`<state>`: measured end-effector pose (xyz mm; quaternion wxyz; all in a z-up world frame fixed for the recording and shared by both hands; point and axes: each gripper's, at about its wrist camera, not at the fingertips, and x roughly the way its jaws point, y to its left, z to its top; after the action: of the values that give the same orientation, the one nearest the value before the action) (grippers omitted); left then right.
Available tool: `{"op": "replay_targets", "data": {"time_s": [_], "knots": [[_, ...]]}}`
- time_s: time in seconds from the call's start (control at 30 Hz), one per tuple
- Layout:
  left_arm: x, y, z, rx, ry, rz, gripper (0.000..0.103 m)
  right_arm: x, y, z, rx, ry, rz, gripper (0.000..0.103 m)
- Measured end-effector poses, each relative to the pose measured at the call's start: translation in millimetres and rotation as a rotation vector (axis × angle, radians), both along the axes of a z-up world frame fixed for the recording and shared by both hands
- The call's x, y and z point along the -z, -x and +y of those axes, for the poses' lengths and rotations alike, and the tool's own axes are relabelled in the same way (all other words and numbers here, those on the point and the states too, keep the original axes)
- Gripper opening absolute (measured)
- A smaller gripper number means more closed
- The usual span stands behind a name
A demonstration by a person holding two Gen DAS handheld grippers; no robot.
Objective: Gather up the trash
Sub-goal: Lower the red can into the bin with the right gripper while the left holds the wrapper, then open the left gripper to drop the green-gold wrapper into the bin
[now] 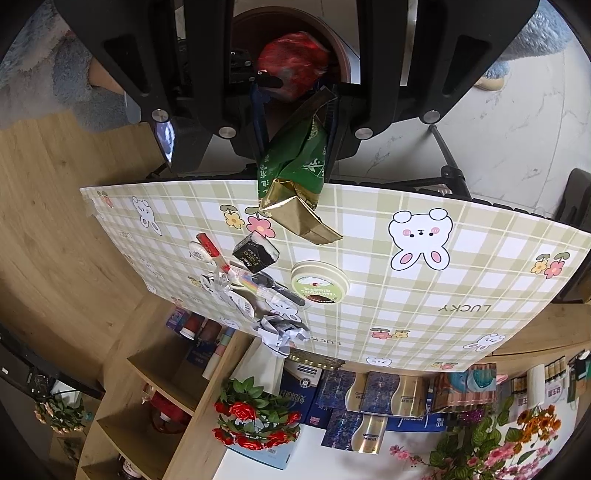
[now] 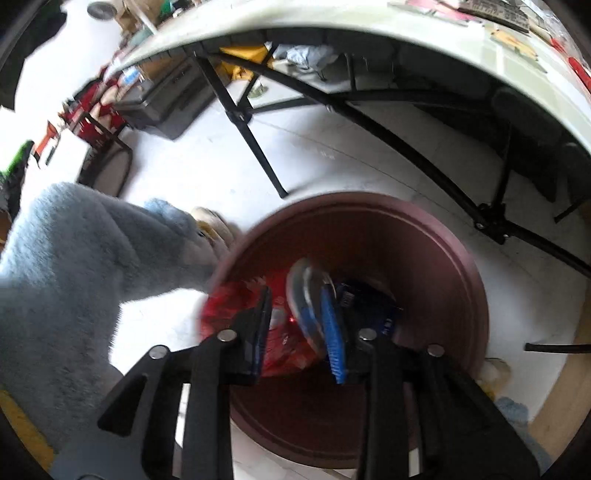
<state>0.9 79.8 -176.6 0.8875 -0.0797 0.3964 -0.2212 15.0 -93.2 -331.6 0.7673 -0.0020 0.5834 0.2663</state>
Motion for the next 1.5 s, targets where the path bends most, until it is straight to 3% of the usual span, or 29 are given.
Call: {"op": "replay_targets", "data": {"time_s": [0.17,0.23,0.47,0.83,1.0,1.27,1.5], "knots": [[-2,2,-3,0.008,-0.003,-0.007,0.026,-15,0,-13,0.049,-0.03,-0.027,0.04],[-4,3,-5,0.013,-0.006,-0.01,0.025,-25,1,-23,0.084,-0.053,-0.053,0.049],[-7,8,-18,0.054,-0.018,-0.017,0.026,-70,12,-60,0.201,-0.097,-0.198,0.095],[-11,29,-51,0.145,-0.056,-0.027,0.026,-126,50,-102,0.33,-0.105,-0.424,0.097],[-12,37,-68,0.186,-0.075,-0.027,0.026,-139,54,-128,0.438,-0.144,-0.45,0.097],[-2,34,-92,0.243,-0.111,0.01,0.026,-153,57,-156,0.545,-0.124,-0.518,0.097],[10,22,-122,0.318,-0.141,0.029,0.027,-154,57,-163,0.554,-0.09,-0.547,0.097]]}}
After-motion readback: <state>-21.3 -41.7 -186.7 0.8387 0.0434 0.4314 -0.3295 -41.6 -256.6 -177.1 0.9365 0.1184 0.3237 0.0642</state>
